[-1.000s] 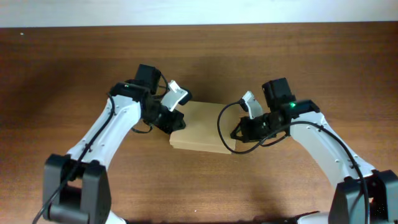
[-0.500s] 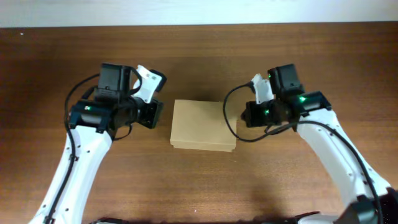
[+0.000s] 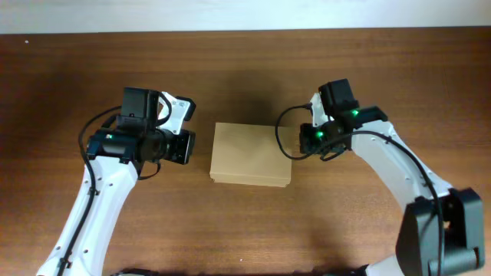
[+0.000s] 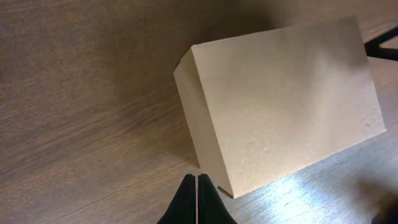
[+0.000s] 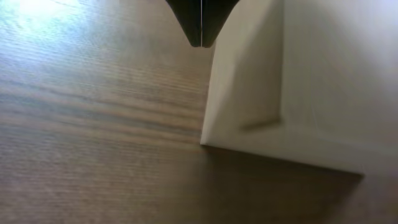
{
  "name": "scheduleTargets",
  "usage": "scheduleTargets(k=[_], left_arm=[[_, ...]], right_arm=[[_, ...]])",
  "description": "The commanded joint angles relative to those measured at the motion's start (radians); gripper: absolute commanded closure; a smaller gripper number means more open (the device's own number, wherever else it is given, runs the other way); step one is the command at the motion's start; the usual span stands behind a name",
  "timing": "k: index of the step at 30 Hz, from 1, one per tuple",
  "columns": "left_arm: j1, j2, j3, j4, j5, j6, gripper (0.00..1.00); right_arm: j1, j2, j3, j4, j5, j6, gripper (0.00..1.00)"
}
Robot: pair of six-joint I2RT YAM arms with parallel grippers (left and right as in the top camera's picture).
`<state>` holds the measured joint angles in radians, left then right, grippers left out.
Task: Pack container
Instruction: 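Lift both grippers off the closed box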
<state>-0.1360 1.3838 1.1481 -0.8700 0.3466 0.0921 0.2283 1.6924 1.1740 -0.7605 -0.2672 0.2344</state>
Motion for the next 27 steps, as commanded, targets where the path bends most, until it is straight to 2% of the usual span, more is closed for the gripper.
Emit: scheduleTargets(k=[1,9,27], left_arm=[[0.003,0.006,-0.005,0.004,-0.003,-0.018,0.98],[0.003,0.006,-0.005,0.004,-0.003,-0.018,0.98],[0.003,0.006,-0.005,0.006,-0.002,-0.038,0.98]], right_arm=[[0.006,0.025,-0.006,0.053,-0.066,0.01,0.96],[0.006,0.031,-0.006,0.146,-0.106,0.01,0.96],[0.006,0.032,-0.006,0.203,-0.121,0.01,0.96]])
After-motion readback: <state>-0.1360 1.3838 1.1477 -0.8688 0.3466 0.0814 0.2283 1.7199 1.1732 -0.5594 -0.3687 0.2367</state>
